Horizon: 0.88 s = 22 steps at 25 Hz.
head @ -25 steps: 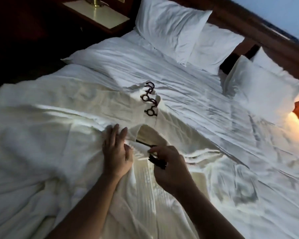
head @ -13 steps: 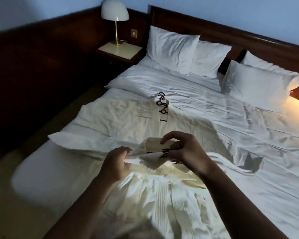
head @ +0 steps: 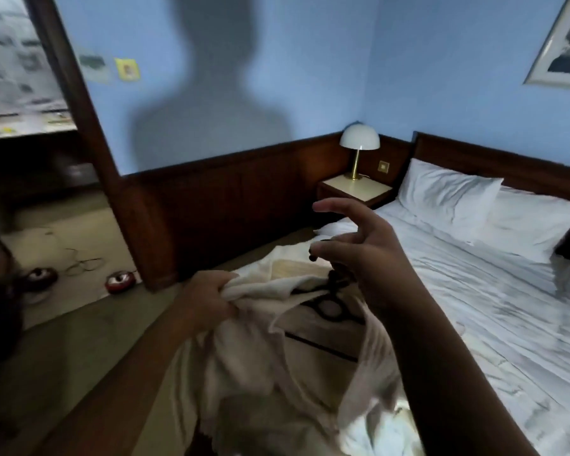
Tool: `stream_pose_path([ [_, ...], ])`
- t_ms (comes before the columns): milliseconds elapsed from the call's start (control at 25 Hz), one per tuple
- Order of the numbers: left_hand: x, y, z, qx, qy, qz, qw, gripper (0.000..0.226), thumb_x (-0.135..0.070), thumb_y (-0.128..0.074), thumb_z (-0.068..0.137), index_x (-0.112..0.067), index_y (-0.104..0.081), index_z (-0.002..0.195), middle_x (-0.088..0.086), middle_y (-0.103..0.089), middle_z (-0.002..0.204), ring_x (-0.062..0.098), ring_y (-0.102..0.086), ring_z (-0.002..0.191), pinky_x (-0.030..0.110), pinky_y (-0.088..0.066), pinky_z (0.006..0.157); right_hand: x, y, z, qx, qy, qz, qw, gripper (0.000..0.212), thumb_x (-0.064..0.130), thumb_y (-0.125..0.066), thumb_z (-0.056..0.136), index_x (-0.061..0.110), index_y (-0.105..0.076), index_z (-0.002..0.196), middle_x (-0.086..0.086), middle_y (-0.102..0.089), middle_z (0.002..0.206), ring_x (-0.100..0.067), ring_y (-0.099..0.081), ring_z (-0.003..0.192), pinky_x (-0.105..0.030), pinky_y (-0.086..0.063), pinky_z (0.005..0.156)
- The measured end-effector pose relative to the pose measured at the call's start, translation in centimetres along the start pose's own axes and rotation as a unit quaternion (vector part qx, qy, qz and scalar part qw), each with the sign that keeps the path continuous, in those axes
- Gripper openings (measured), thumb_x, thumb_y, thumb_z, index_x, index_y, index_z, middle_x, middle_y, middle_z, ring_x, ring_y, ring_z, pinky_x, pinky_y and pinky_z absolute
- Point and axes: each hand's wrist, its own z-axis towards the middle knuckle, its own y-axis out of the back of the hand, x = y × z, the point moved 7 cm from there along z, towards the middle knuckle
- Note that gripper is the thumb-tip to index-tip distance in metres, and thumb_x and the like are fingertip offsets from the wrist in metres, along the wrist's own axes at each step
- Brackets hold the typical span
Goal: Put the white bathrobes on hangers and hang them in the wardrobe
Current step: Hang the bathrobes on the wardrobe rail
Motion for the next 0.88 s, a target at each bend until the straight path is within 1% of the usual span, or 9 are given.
stream_pose_path([
  [120, -0.4, 4.9, -5.4, -0.026, 0.022, -0.028, 0.999, 0.035, -0.047, -0.061, 0.05, -0.063, -0.071, 0.079, -0.026, -0.074, 0.08, -0.005, -0.069, 0.077, 0.017, -0.05, 0.063, 2.9, -4.2, 0.3, 0.047, 0.012, 0.051, 0.997, 0.037, -0.007, -0.073, 0.083, 0.018, -0.07, 0.11, -0.017, -0.05, 0.058, -0.009, -0.038, 0.043, -0.017, -0.034, 0.044],
  [240, 0.9, 10.7, -9.9, -0.084, 0.045, -0.039, 0.995, 0.042, -0.043, -0.062, 0.049, -0.065, -0.071, 0.084, -0.027, -0.074, 0.084, -0.006, -0.069, 0.08, 0.012, -0.049, 0.065, 4.4, -9.9, 2.0, 0.095, -0.024, 0.089, 0.991, 0.03, -0.009, -0.07, 0.082, 0.014, -0.07, 0.101, 0.0, -0.046, 0.056, -0.009, -0.036, 0.044, -0.019, -0.031, 0.043],
  [400, 5.8, 18.7, -13.3, -0.154, 0.083, -0.065, 0.982, 0.048, -0.044, -0.063, 0.047, -0.066, -0.07, 0.088, -0.026, -0.074, 0.089, -0.007, -0.068, 0.083, 0.016, -0.053, 0.072, 6.1, -19.4, 5.8, 0.158, -0.033, 0.141, 0.977, 0.028, -0.017, -0.063, 0.079, 0.009, -0.064, 0.092, 0.0, -0.044, 0.062, -0.009, -0.029, 0.042, -0.02, -0.025, 0.038],
  [560, 11.7, 24.6, -17.5, -0.205, 0.11, -0.097, 0.968, 0.048, -0.041, -0.072, 0.05, -0.047, -0.076, 0.098, -0.008, -0.078, 0.091, 0.002, -0.07, 0.083, 0.029, -0.055, 0.074, 6.0, -29.7, 8.0, 0.236, -0.049, 0.136, 0.961, 0.026, -0.015, -0.062, 0.082, 0.01, -0.064, 0.091, 0.004, -0.051, 0.057, -0.007, -0.033, 0.04, -0.018, -0.027, 0.037],
  [640, 15.5, 27.8, -19.6, -0.225, 0.119, -0.108, 0.961, 0.043, -0.039, -0.076, 0.053, -0.044, -0.077, 0.096, -0.006, -0.079, 0.09, 0.001, -0.071, 0.081, 0.025, -0.056, 0.07, 5.5, -35.8, 8.7, 0.267, -0.07, 0.13, 0.952, 0.021, -0.01, -0.06, 0.086, 0.01, -0.063, 0.089, 0.004, -0.054, 0.057, -0.007, -0.036, 0.04, -0.018, -0.029, 0.037],
  [680, 17.4, 29.4, -20.4, -0.231, 0.126, -0.1, 0.96, 0.041, -0.037, -0.077, 0.056, -0.042, -0.077, 0.097, -0.006, -0.078, 0.091, 0.002, -0.072, 0.083, 0.026, -0.057, 0.071, 5.1, -38.6, 9.1, 0.279, -0.089, 0.139, 0.946, 0.016, -0.005, -0.058, 0.087, 0.01, -0.062, 0.089, 0.003, -0.052, 0.058, -0.008, -0.034, 0.041, -0.019, -0.028, 0.037],
  [760, 20.8, 31.8, -21.8, -0.238, 0.152, -0.079, 0.956, 0.038, -0.03, -0.076, 0.063, -0.034, -0.076, 0.101, -0.005, -0.077, 0.096, 0.007, -0.072, 0.09, 0.033, -0.059, 0.079, 4.5, -43.5, 9.8, 0.291, -0.135, 0.176, 0.931, 0.009, 0.009, -0.058, 0.083, 0.01, -0.06, 0.091, 0.001, -0.042, 0.061, -0.011, -0.029, 0.045, -0.023, -0.026, 0.041],
  [800, 22.3, 32.8, -22.5, -0.247, 0.157, -0.082, 0.953, 0.039, -0.027, -0.076, 0.066, -0.031, -0.074, 0.105, -0.005, -0.075, 0.101, 0.007, -0.071, 0.096, 0.035, -0.059, 0.084, 4.1, -45.6, 10.4, 0.29, -0.145, 0.19, 0.927, 0.018, 0.016, -0.059, 0.077, 0.009, -0.06, 0.093, -0.002, -0.038, 0.063, -0.013, -0.028, 0.047, -0.024, -0.024, 0.044],
  [880, 24.7, 35.1, -24.5, -0.29, 0.16, -0.056, 0.942, 0.041, -0.029, -0.072, 0.076, -0.027, -0.07, 0.117, -0.011, -0.068, 0.115, 0.005, -0.066, 0.11, 0.03, -0.055, 0.095, 2.9, -50.0, 11.3, 0.286, -0.162, 0.193, 0.924, 0.031, 0.024, -0.057, 0.069, 0.006, -0.06, 0.094, -0.008, -0.037, 0.069, -0.018, -0.026, 0.049, -0.028, -0.019, 0.049],
])
